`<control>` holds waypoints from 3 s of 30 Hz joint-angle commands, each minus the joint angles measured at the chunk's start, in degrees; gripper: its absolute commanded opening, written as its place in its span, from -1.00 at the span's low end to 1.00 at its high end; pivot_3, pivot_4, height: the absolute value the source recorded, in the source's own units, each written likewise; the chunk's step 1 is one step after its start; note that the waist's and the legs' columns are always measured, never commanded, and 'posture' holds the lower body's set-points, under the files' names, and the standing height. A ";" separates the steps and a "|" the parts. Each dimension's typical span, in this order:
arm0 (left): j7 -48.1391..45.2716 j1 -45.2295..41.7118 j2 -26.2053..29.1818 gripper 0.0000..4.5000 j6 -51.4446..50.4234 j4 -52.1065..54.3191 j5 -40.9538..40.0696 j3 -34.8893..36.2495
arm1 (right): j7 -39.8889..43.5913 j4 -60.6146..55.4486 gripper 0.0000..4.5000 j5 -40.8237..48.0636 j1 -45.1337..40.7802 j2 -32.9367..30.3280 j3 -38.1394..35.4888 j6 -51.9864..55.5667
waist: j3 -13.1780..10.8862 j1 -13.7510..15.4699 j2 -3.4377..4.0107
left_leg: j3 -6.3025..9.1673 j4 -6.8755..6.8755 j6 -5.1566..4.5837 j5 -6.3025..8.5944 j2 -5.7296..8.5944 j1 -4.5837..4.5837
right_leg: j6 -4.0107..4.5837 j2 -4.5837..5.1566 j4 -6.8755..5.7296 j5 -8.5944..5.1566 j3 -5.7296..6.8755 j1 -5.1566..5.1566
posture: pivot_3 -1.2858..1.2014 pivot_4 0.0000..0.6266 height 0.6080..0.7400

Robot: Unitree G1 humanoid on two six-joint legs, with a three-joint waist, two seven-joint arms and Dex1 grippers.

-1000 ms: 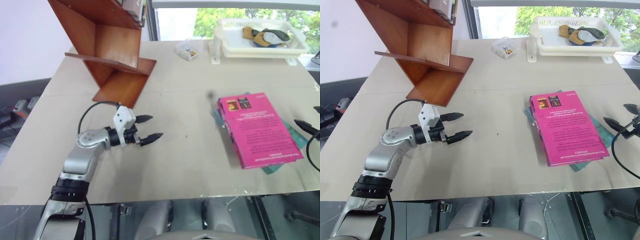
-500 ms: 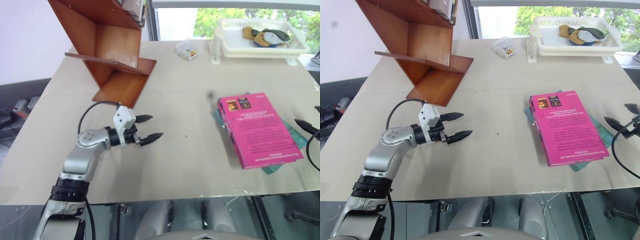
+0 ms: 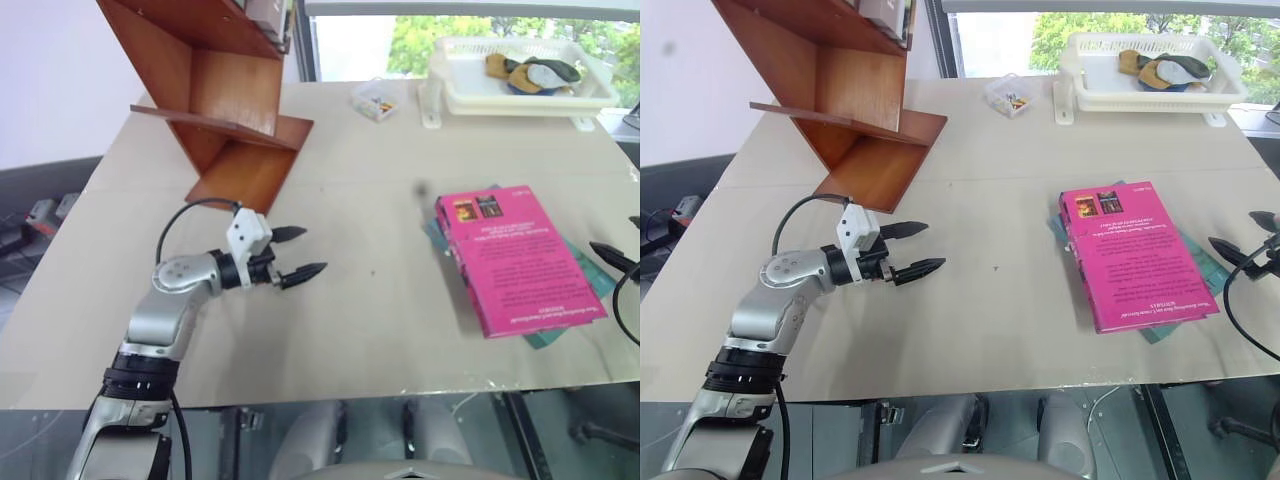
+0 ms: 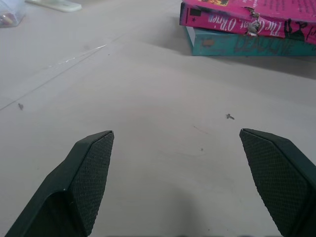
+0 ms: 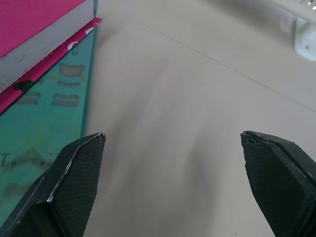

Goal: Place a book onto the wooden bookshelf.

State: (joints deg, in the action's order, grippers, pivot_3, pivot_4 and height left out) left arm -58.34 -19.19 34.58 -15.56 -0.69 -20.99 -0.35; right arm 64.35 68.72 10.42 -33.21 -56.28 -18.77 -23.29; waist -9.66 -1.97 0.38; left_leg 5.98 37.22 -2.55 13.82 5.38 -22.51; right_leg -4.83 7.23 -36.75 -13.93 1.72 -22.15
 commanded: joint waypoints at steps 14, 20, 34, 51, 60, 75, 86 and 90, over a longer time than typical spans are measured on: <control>-21.18 -1.17 7.08 0.98 -4.35 2.30 -17.32 7.58 | -18.44 1.66 1.00 -6.12 -1.41 4.54 4.33 8.21 | 0.03 -0.47 -0.15 | -0.13 0.00 0.00 0.00 -0.10 0.06 | 0.01 -0.12 -0.02 0.00 -0.07 -0.02 | 0.03 -0.52 1.00; -22.43 -1.70 6.92 0.98 -2.65 1.36 -15.69 7.13 | -13.85 -0.37 1.00 -3.25 -1.46 7.71 3.76 12.35 | 0.14 -0.52 -0.46 | -0.29 0.03 0.00 0.00 -0.23 0.16 | 0.09 -0.24 -0.01 0.06 -0.21 0.00 | 0.03 -0.52 1.00; -20.77 -0.84 5.07 0.98 -2.28 2.26 -15.38 6.99 | -9.92 -21.90 1.00 2.76 5.85 19.64 5.33 20.46 | 0.17 -0.53 -0.67 | -0.83 -0.11 -0.21 0.17 -0.65 0.67 | 0.27 -0.76 -0.05 0.22 -1.05 0.01 | 0.03 -0.52 1.00; -21.04 -1.01 4.99 0.98 -2.14 1.83 -14.75 6.86 | -11.74 -22.07 1.00 0.30 -1.80 29.42 11.29 20.35 | 0.17 -0.48 -0.68 | -0.93 -0.12 -0.14 0.19 -0.94 0.66 | 0.44 -1.05 -0.05 0.34 -1.17 -0.14 | 0.03 -0.52 1.00; -15.81 2.30 3.48 0.98 -5.28 3.50 -17.14 9.37 | -12.39 -18.90 1.00 -0.67 -1.77 24.67 9.40 15.79 | 0.17 -0.06 -0.68 | -1.08 -0.15 0.10 0.12 -1.01 0.53 | 0.48 -1.11 -0.03 0.37 -1.32 -0.40 | 0.03 -0.52 1.00; 6.62 -0.49 -2.57 0.98 -35.35 5.60 -24.09 6.71 | -3.80 -43.51 1.00 9.54 19.95 9.88 -1.70 14.70 | 0.13 1.49 -0.69 | -1.10 -0.16 -0.08 0.23 -1.01 0.39 | 0.47 -1.12 -0.06 0.38 -1.35 -0.52 | 0.03 -0.52 1.00; 11.28 -5.91 -8.15 0.98 -59.82 -12.12 -41.12 16.12 | 2.15 -79.92 1.00 33.41 37.41 -0.79 -17.03 43.11 | 0.13 1.21 -0.89 | -1.11 -0.12 -0.13 0.26 -1.20 0.42 | 0.42 -1.25 -0.05 0.37 -1.35 -0.49 | 0.03 -0.52 1.00; 10.98 -9.14 -9.87 0.98 -64.53 -20.97 -40.33 15.04 | 0.68 -87.19 1.00 37.41 38.49 -0.16 -17.54 48.13 | 0.13 1.74 -0.93 | -1.06 -0.06 -0.13 0.26 -1.22 0.38 | 0.42 -1.24 -0.05 0.38 -1.26 -0.43 | 0.03 -0.52 1.00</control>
State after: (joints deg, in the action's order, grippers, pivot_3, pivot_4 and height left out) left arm -46.96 -26.92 25.40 -77.32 -18.32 -60.84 14.69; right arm 65.80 -15.33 45.43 5.23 -56.36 -34.36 22.81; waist -9.53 -0.23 -0.55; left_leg 4.92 37.18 -2.68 14.08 4.19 -22.15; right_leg -4.41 5.99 -36.80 -13.55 0.46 -22.58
